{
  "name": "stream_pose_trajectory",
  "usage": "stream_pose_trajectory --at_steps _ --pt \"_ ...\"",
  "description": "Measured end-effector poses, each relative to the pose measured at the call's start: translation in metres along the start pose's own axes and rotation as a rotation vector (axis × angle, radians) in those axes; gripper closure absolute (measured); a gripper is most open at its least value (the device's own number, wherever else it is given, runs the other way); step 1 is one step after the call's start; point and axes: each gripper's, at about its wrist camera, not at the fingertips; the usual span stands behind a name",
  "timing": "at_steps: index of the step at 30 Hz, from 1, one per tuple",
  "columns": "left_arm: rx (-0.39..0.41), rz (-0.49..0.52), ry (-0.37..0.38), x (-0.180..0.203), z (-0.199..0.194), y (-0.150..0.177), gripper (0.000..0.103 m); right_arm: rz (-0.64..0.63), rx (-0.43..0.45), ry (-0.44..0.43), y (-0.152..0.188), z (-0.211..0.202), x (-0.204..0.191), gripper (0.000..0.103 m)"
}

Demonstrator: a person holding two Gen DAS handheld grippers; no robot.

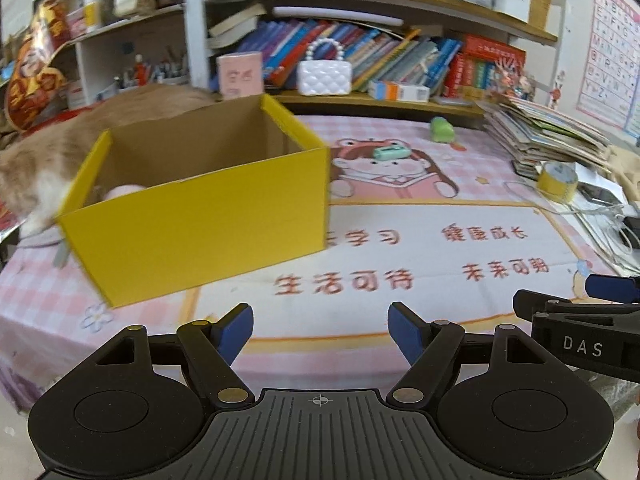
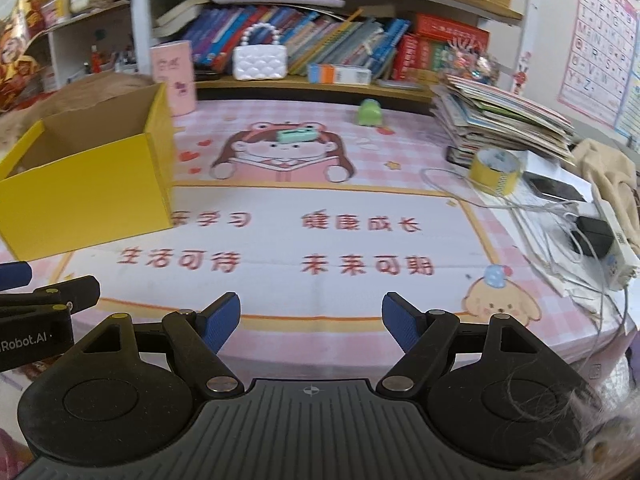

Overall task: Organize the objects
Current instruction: 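Withdraw both open tools from the box toward the mint and green toys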

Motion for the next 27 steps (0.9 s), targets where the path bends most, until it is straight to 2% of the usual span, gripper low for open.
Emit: stream_pose_trajectory --at_steps 8,16,27 --pt "0.006 0.069 0.048 0.045 0.031 -0.025 0.027 0.046 -0.016 0.041 -0.023 0.028 0.044 0.027" --pt "0.030 0.093 0.092 0.083 0.064 -0.055 0.027 0.056 -0.003 0.037 -0.055 0.064 0.079 0.027" --pt "0.014 0.037 0.024 0.118 0.118 -0.096 0.027 0.064 0.005 0.014 -0.095 0.117 0.133 0.027"
Point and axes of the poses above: each gripper's, at about its wrist camera, not at the fingertips, and z roughly the way its jaws point, x to its right, y to its underside, and after that the axes turned 3 degrees about x, right-handed
